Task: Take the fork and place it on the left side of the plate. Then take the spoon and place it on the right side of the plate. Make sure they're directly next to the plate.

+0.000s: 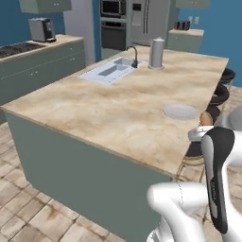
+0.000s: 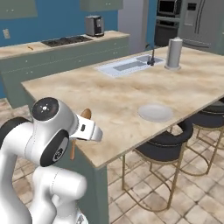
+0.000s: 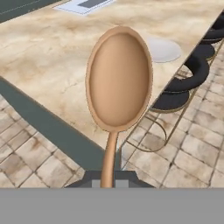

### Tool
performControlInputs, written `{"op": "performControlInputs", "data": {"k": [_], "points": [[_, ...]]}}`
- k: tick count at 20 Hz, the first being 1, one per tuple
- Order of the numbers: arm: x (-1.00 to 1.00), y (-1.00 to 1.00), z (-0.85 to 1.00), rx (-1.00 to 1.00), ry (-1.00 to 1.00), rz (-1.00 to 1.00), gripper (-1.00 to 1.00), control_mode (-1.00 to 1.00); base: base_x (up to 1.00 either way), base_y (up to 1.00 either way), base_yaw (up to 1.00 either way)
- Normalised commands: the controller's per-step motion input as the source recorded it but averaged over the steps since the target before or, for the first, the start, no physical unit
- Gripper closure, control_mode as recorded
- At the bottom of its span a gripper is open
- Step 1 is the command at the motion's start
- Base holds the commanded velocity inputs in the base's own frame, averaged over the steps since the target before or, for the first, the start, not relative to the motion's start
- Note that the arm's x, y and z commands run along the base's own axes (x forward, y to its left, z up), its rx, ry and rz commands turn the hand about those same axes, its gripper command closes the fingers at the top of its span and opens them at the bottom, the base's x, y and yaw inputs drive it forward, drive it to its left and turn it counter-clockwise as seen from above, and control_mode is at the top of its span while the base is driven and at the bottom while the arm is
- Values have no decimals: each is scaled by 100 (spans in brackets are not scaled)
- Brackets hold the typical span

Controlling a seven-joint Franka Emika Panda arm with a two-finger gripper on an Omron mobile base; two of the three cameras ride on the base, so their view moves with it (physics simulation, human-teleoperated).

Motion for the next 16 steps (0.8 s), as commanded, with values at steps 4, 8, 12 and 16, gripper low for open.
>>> {"op": "performControlInputs", "data": {"k": [4, 8, 12, 16], "points": [[0, 0, 0, 0, 0, 0, 100, 100, 0, -100, 35], [0, 0, 0, 0, 0, 0, 100, 100, 1, -100, 33], [0, 0, 0, 0, 0, 0, 100, 100, 9, -98, 32], [0, 0, 0, 0, 0, 0, 100, 100, 30, -79, 31]]}}
